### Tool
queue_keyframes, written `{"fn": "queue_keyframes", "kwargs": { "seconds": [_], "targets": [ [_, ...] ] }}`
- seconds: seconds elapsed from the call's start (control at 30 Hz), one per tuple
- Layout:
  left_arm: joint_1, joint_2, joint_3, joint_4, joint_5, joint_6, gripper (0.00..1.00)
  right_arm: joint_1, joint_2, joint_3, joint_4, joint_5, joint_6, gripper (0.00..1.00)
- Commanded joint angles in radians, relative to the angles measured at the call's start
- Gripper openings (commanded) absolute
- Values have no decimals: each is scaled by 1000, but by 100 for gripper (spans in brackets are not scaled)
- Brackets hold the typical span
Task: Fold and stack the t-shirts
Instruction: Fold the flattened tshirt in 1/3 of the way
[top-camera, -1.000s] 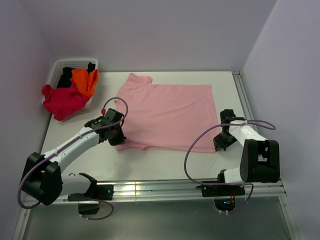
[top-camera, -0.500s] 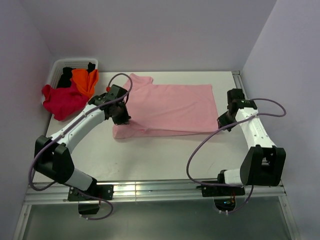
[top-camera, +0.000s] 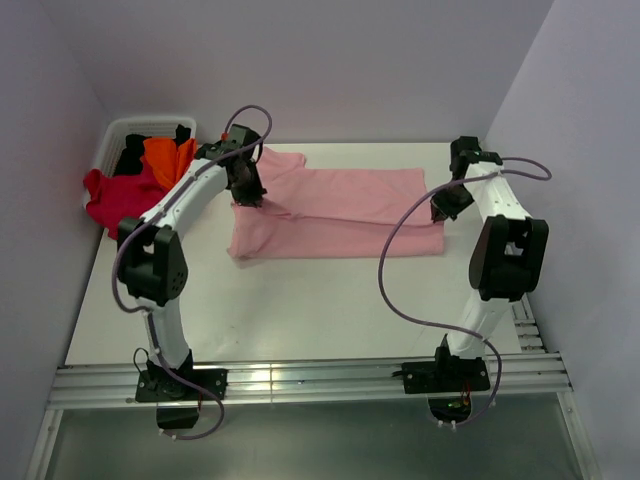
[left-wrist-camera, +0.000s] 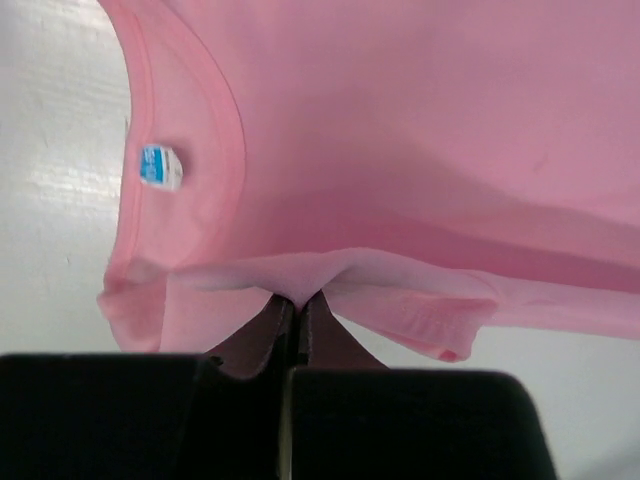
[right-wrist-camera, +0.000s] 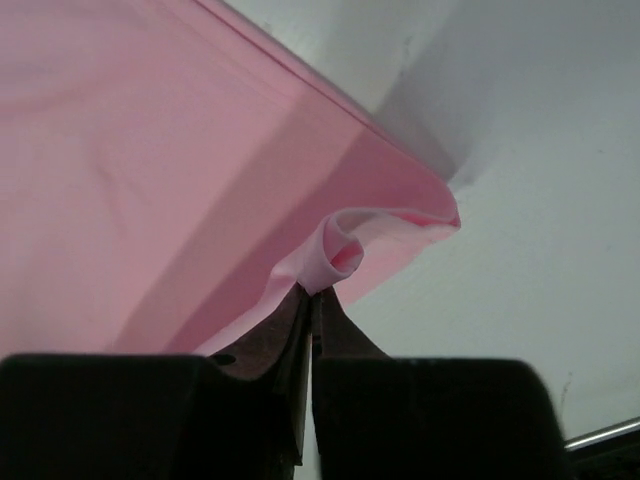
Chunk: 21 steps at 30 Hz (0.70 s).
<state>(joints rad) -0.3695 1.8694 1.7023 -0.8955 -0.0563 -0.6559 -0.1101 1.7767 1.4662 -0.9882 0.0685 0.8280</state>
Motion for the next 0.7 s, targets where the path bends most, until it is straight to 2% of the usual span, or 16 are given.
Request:
{"fn": "queue_keyframes", "kwargs": {
  "seconds": [0.0, 0.03, 0.07, 0.1, 0.2, 0.3, 0.43, 0.53, 0.63, 0.67],
  "targets": [
    [43, 164, 133, 3, 9, 52, 5, -10, 129, 177, 26, -45, -35, 10],
    [61, 200, 161, 6, 21, 49, 26, -13, 177, 234, 13, -64, -44, 36],
    [70, 235, 222, -8, 30, 42, 99, -13, 273, 300, -41, -108, -62, 62],
    [81, 290, 249, -5, 44, 39, 99, -13, 314, 419, -64, -122, -70, 100],
    [112, 352, 379, -51, 41, 4, 99, -16, 392, 596, -109, -167, -102, 100],
    [116, 306, 402, -46, -8, -27, 99, -17, 350, 635, -96, -157, -138, 100],
    [118, 208, 321, 1, -45, -54, 99, -28, 270, 583, -99, -159, -155, 100],
    [130, 198, 289, 36, -33, -41, 99, -30, 218, 499, -61, -190, -144, 100],
    [162, 282, 377, 72, 32, 5, 99, -19, 202, 454, -52, -211, -150, 100],
    [170, 312, 449, 84, 47, 21, 99, -17, 185, 429, -50, -208, -156, 100]
  ]
}}
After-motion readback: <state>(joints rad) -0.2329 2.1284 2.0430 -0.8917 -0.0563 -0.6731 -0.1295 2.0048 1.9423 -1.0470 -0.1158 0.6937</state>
